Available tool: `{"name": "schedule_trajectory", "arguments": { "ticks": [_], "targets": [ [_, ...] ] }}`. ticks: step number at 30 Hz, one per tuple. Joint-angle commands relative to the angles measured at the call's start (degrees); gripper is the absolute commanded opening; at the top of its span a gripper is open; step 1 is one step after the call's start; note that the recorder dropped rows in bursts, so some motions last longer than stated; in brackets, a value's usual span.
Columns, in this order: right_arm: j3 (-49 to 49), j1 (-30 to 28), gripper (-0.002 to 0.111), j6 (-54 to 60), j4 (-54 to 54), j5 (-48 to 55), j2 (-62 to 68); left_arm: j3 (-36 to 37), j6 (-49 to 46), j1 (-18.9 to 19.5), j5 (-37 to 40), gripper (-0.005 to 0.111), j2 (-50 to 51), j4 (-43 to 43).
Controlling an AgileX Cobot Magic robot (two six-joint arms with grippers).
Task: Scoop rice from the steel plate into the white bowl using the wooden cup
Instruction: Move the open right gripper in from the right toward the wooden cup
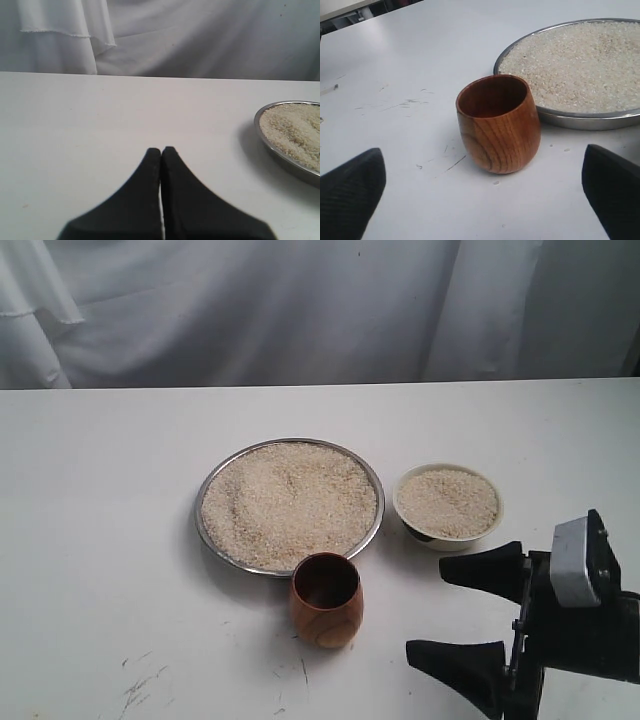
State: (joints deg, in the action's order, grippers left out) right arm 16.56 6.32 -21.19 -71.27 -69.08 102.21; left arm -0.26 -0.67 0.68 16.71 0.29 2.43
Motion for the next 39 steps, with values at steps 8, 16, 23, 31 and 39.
{"name": "schedule_trajectory", "arguments": {
  "ticks": [8, 16, 23, 31, 39],
  "targets": [
    [-0.20, 0.01, 0.098, -0.48, 0.80, -0.88, -0.04, 0.26, 0.18, -0.09, -0.36, 0.000, -0.29, 0.04],
    [0.39, 0.01, 0.098, 10.77, 6.73, 0.48, -0.04, 0.26, 0.18, -0.09, -0.36, 0.000, -0.29, 0.04],
    [0.61, 0.01, 0.098, 10.17, 9.86, 0.46, -0.04, 0.26, 0.18, -0.09, -0.36, 0.000, -0.29, 0.04],
    [0.61, 0.01, 0.098, 12.32, 13.79, 3.52, -0.04, 0.26, 0.18, -0.09, -0.36, 0.000, -0.29, 0.04],
    [1.75, 0.01, 0.098, 10.57, 13.82, 3.06, -0.04, 0.26, 0.18, -0.09, -0.36, 0.000, -0.29, 0.04]
  ]
}}
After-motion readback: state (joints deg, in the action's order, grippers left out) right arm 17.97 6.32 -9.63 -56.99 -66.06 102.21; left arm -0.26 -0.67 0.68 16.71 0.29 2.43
